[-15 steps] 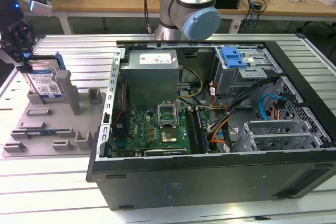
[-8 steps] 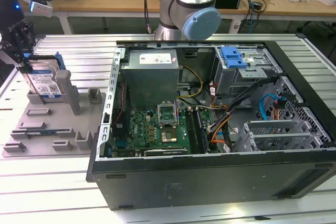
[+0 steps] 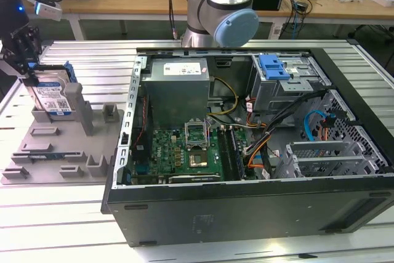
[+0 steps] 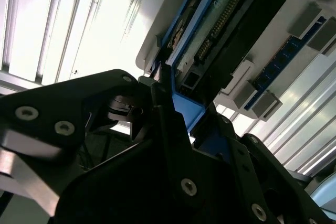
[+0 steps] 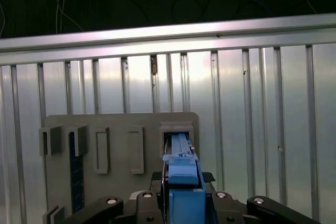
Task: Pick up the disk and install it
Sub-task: 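Pick up the disk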
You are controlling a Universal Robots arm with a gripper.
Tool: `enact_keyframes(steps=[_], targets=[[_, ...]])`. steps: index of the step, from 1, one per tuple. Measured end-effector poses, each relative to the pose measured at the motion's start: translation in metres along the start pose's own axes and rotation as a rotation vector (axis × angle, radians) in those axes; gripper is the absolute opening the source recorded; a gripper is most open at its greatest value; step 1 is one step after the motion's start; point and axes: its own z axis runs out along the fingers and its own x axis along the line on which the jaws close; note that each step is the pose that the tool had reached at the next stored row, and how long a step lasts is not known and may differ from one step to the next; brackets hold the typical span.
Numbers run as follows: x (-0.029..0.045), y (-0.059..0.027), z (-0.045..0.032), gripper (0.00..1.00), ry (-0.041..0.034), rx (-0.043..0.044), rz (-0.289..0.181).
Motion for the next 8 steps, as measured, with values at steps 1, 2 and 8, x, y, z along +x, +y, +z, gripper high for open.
enact_keyframes(steps=[1,2,8], targets=[[0.0,0.0,0.0,0.37,0.0,0.0,0.0],[0.0,0.0,0.0,0.37,0.0,0.0,0.0],[0.0,0.0001,-0.0001,0.37,-0.0027,0.0002,0.0]])
